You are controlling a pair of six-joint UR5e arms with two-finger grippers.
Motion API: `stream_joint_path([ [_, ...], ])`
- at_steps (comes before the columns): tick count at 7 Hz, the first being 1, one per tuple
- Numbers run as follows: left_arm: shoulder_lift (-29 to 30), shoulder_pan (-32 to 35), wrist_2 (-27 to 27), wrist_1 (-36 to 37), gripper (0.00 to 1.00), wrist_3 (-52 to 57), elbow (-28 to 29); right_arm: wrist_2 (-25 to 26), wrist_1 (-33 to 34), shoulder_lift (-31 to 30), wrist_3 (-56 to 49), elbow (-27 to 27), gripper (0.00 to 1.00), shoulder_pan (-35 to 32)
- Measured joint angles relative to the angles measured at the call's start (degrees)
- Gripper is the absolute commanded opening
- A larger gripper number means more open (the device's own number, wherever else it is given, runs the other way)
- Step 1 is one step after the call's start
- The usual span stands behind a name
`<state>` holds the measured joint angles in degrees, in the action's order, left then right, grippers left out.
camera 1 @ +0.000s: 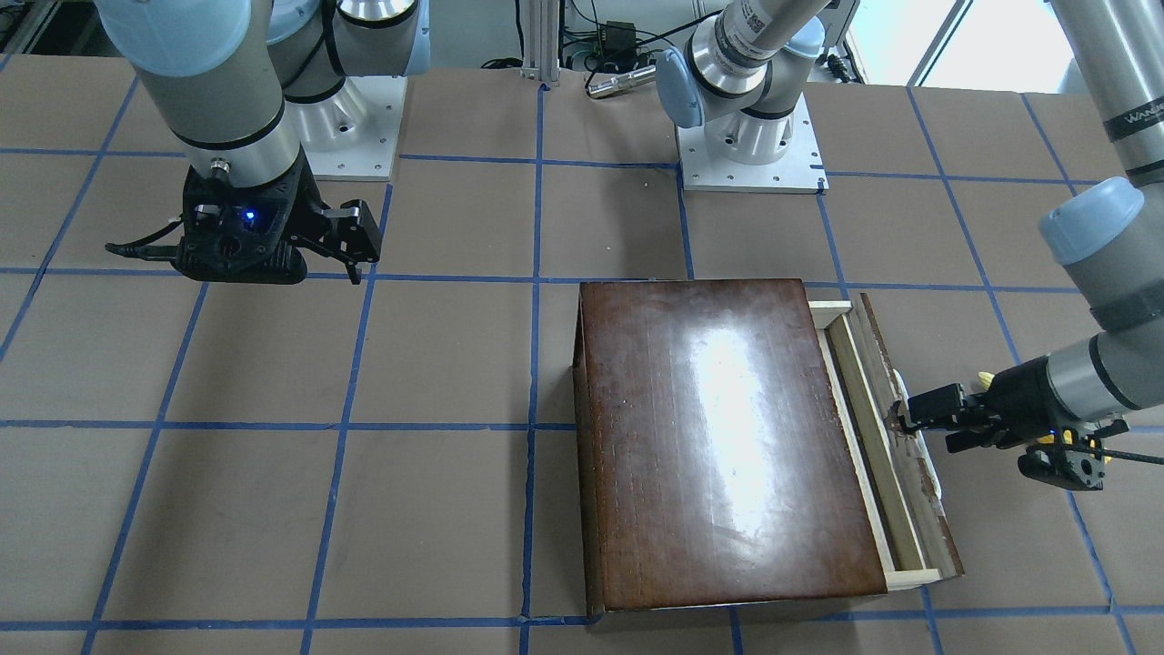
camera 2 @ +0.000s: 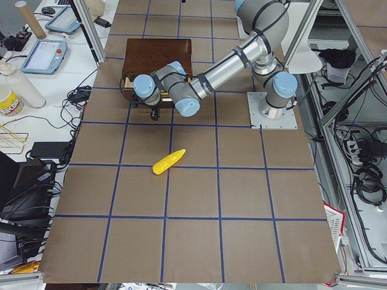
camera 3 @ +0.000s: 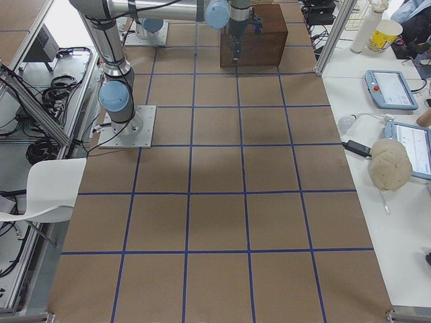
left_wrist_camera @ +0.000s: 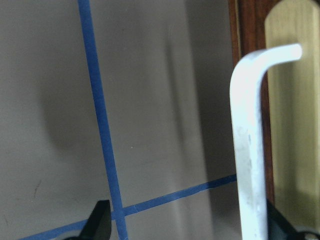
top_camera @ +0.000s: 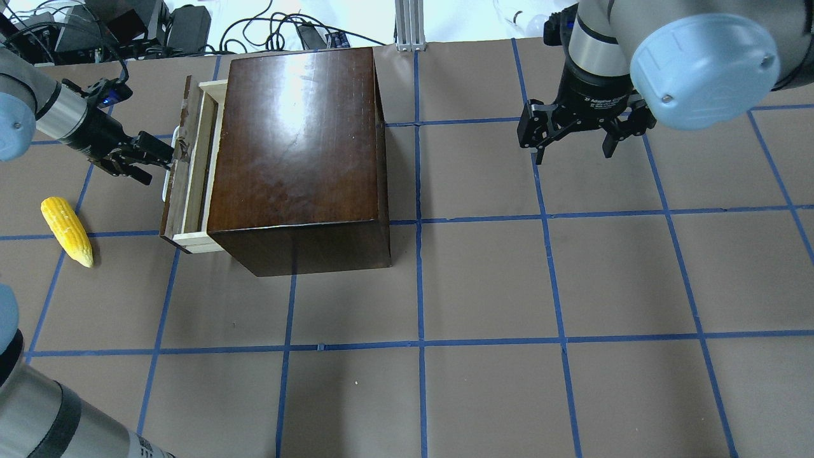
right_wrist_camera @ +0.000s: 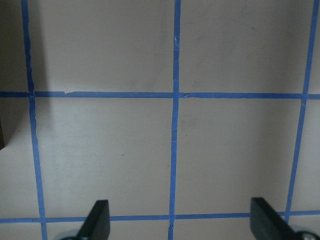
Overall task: Open drawer and put corn inside
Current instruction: 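Pull the drawer handle outward with the left gripper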
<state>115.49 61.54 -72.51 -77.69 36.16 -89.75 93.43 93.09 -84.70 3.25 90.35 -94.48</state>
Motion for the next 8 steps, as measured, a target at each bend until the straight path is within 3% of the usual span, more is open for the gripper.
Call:
stream_joint_path([
  [8,0.16,-2.61,-0.31,-3.47,1.00,5.19,2.47,-0.04,-0.02,0.04,0.00,0.00,1.00,0.00],
])
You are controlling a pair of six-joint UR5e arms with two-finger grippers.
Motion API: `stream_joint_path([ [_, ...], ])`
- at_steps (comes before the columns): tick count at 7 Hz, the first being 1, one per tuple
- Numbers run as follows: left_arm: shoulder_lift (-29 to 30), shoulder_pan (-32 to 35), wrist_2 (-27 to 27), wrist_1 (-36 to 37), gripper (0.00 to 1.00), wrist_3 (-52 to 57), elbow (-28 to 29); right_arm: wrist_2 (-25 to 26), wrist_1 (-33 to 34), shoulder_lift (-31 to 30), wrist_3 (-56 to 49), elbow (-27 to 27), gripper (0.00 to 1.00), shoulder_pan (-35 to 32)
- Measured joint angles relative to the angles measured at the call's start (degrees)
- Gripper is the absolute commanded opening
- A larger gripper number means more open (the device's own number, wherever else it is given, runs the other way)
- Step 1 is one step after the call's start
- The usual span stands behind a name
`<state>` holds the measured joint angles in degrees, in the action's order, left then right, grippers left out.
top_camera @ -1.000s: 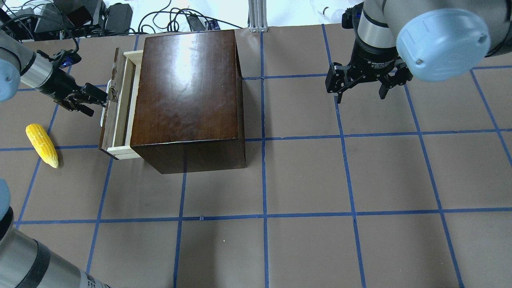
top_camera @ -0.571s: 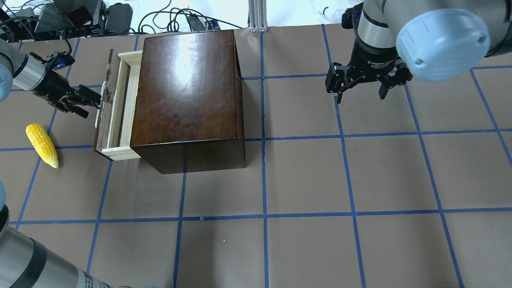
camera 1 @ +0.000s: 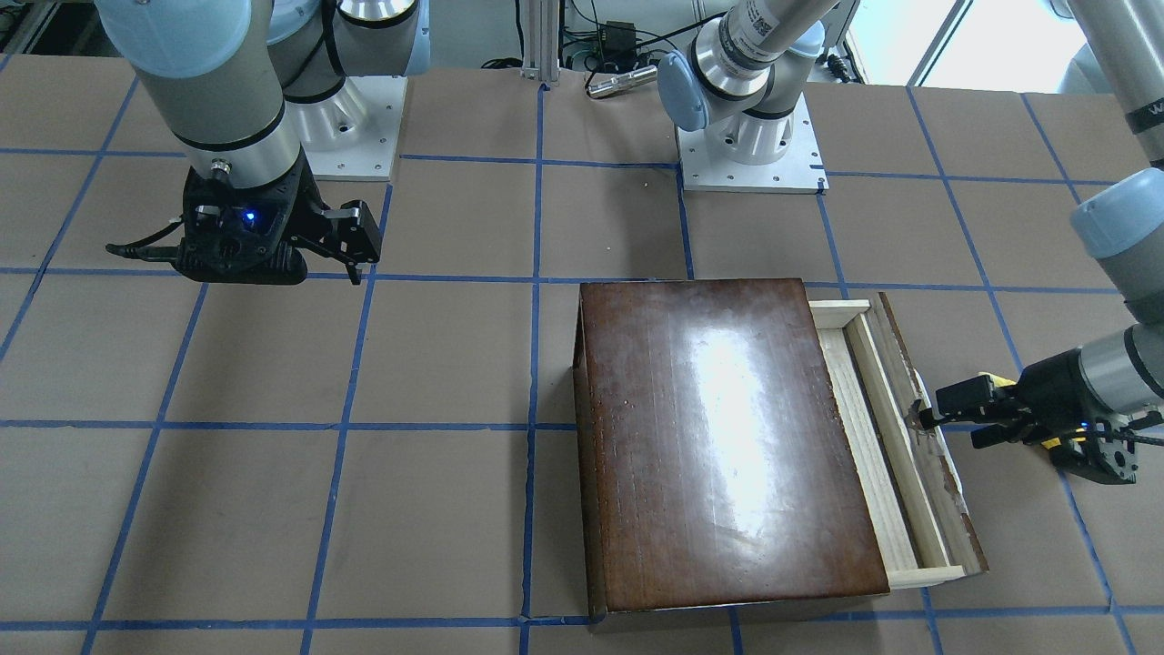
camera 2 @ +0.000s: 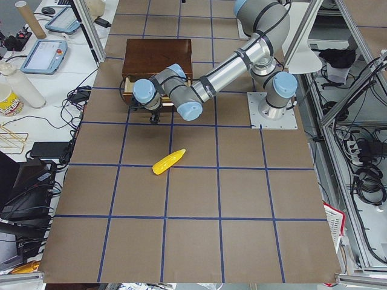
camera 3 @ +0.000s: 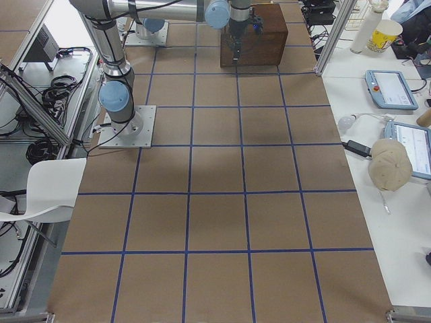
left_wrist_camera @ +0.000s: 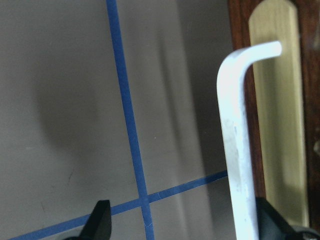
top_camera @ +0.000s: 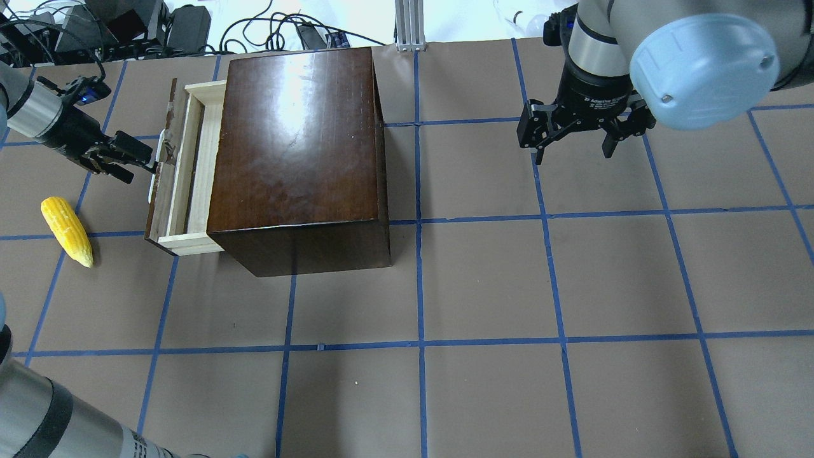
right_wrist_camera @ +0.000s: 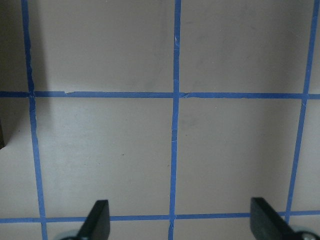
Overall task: Open drawer and put corn inside
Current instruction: 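Pull the drawer handle outward with the left gripper, then release the handle and move the left gripper to the corn cob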
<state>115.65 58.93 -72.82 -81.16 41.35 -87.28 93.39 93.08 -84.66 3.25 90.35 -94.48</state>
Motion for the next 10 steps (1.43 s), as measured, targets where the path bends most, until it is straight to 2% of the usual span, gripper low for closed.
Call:
stream_joint_path([
  [3,0.56,-2.60,-0.77,-0.94,1.00,3.70,0.60,0.03,0.00,-0.03,0.00,0.00,1.00,0.00],
  [7,-0.66,-3.05,-1.72,-1.78,1.00,3.48,1.21,-0.05,0.04,0.02,0.00,0.00,1.00,0.00],
  [10,-1.38,-5.61,-8.44,-5.24,1.00,-5.94,5.82,0.01,0.06,0.00,0.00,0.00,1.00,0.00],
])
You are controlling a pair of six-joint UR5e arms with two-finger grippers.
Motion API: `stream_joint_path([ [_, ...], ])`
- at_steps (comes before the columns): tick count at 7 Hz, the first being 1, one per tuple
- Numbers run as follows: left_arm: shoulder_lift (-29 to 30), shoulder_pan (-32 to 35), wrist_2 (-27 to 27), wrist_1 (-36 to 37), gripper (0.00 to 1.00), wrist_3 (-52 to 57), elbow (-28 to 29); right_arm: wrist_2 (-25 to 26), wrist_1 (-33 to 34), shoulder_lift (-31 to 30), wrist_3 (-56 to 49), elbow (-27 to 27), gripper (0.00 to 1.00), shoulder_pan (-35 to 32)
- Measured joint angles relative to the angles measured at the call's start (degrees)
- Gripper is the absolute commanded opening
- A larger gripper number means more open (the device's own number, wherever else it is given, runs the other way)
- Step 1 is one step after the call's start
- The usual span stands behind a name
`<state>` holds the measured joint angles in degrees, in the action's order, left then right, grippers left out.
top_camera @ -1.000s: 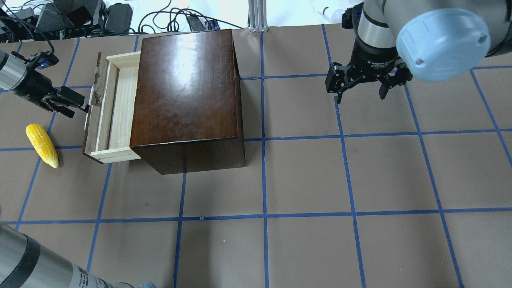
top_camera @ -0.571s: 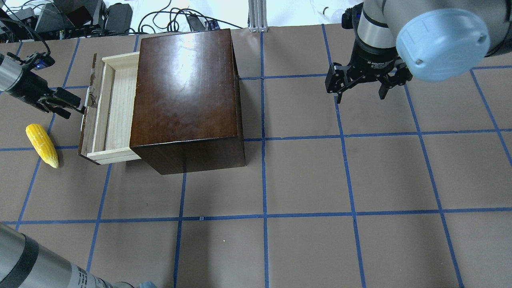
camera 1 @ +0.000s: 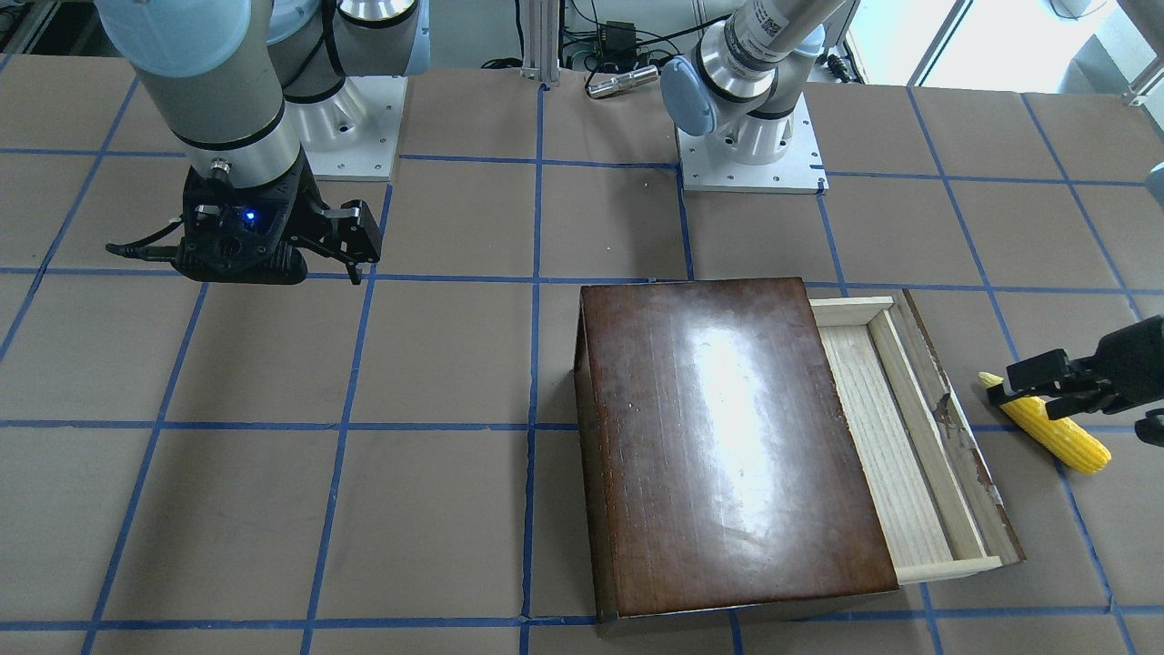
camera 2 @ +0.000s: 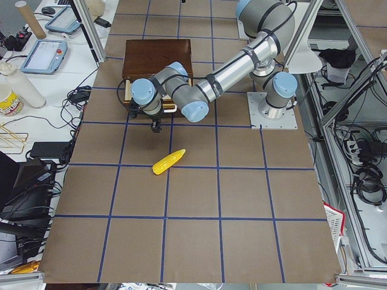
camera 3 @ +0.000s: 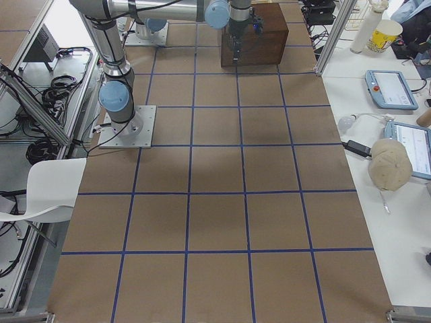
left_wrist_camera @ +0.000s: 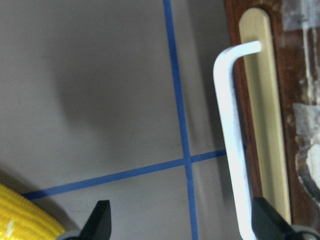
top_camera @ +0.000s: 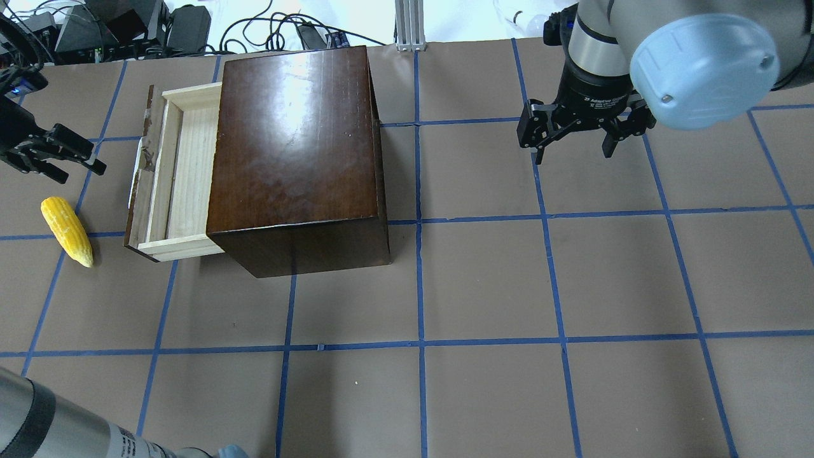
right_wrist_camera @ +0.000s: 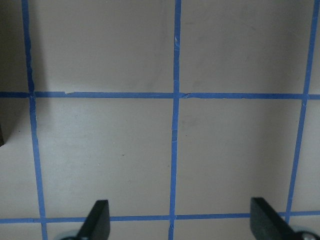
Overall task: Open drawer and put corn inside
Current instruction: 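Release the handle and move the left gripper to the corn cob, then grasp the yellow corn cob with the left gripper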
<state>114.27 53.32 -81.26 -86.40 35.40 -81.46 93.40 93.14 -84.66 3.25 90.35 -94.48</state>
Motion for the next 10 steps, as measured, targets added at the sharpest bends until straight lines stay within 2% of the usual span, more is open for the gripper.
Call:
stream_joint_path([
  [3,1.19,-4.89,-3.09,0.24,1.00,-7.86,0.30,0.05,-0.06,-0.01,0.00,0.00,1.00,0.00],
  [6,2.55,-5.65,-6.81,2.45,1.00,-14.46,-0.49,0.04,-0.05,-0.05,0.00,0.00,1.00,0.00],
  [10,4.07,-5.68,-9.47,20.22,1.00,-16.46,-8.67,0.03,-0.02,-0.01,0.00,0.00,1.00,0.00],
])
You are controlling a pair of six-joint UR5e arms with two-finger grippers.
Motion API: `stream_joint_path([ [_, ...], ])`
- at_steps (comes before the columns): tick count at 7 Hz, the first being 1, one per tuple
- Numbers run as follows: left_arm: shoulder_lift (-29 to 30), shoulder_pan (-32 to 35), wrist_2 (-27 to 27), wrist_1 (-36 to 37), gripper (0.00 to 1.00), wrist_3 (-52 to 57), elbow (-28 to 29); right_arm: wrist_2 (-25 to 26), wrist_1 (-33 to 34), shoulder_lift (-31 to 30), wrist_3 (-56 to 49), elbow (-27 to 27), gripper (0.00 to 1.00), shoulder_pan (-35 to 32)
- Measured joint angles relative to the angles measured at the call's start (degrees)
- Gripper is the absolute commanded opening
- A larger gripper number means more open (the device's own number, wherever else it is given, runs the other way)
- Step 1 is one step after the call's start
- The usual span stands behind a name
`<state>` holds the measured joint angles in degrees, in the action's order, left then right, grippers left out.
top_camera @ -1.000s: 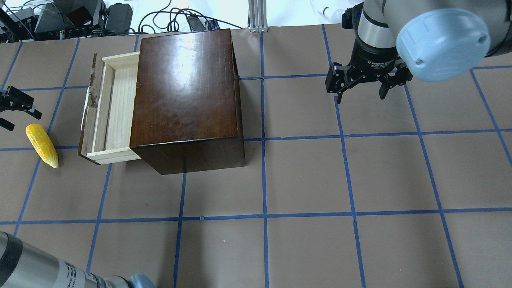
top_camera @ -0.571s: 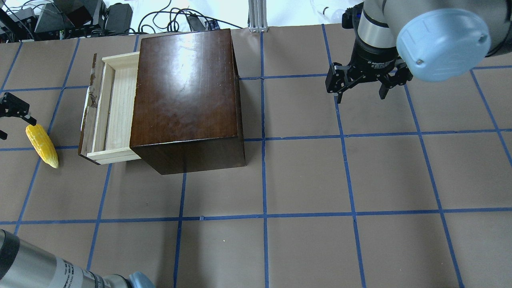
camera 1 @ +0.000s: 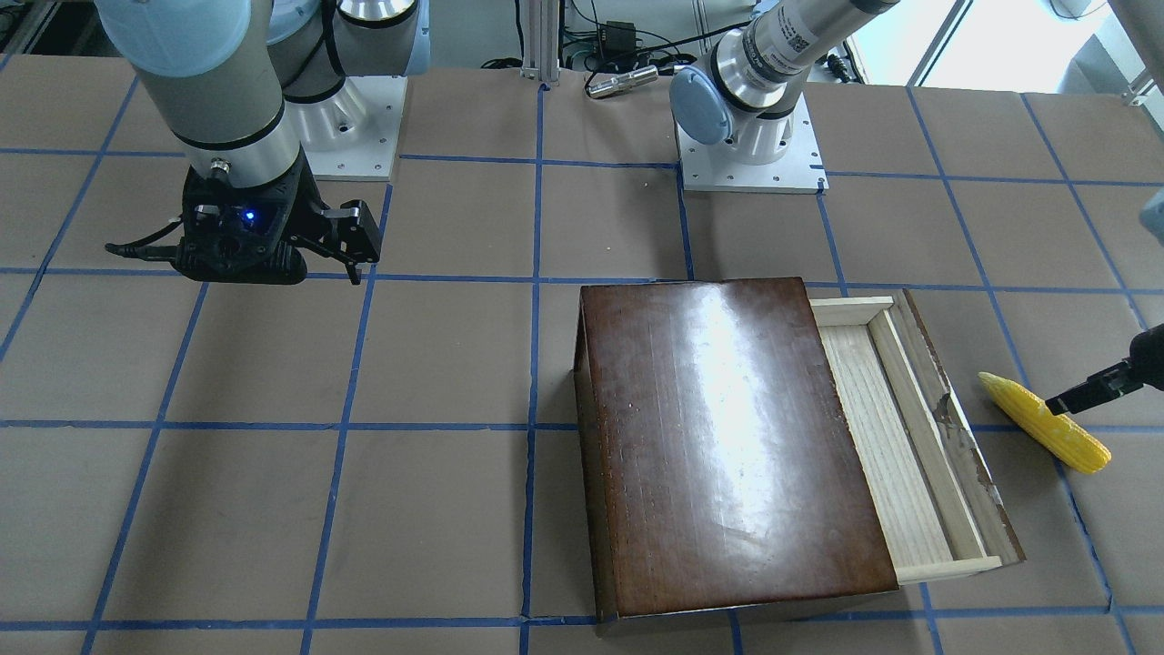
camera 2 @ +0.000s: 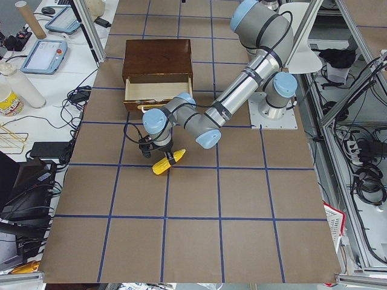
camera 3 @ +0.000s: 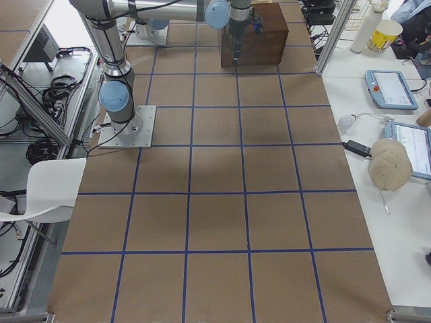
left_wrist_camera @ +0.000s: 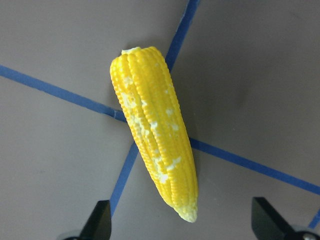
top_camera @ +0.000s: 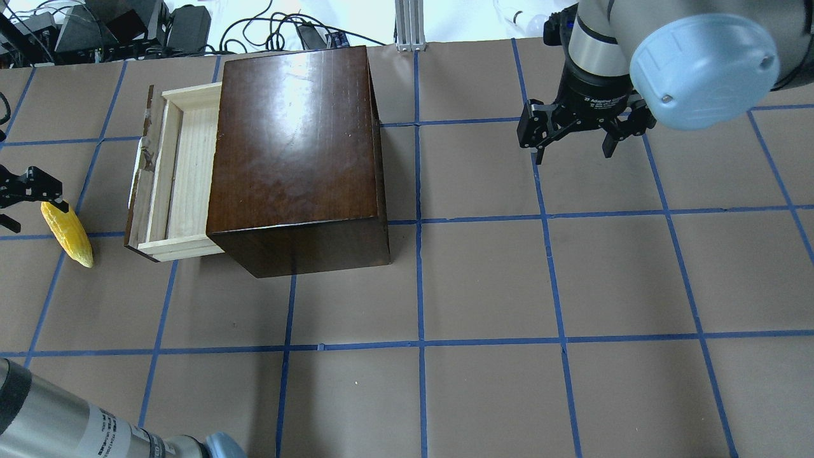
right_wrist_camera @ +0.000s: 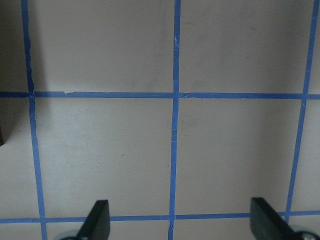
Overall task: Open drawer and put corn inside
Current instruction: 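Grasp the yellow corn cob with the left gripper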
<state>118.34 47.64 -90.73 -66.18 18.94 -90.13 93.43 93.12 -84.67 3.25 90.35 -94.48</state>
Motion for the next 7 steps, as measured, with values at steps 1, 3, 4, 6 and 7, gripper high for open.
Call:
stream_joint_path([
  [1,0.47,0.00,-0.02,2.23,1.00,-0.01,-1.33,-0.02,0.01,-0.01,0.00,0.00,1.00,0.00],
  [3,2.89,0.00,0.02,3.62,1.00,0.03,-1.61,-0.08,0.00,0.00,0.00,0.00,1.00,0.00],
  [4,3.93,0.00,0.02,4.37,0.89,-0.03,-1.29,-0.08,-0.02,0.00,0.00,0.00,1.00,0.00],
  [6,5.53,0.00,0.05,6.59,0.22,-0.28,-0.74,-0.03,-0.04,-0.01,0.00,0.00,1.00,0.00],
  [7,6.03,0.00,0.11,7.09,0.00,-0.12,-0.44,-0.01,-0.04,0.00,0.00,0.00,1.00,0.00],
])
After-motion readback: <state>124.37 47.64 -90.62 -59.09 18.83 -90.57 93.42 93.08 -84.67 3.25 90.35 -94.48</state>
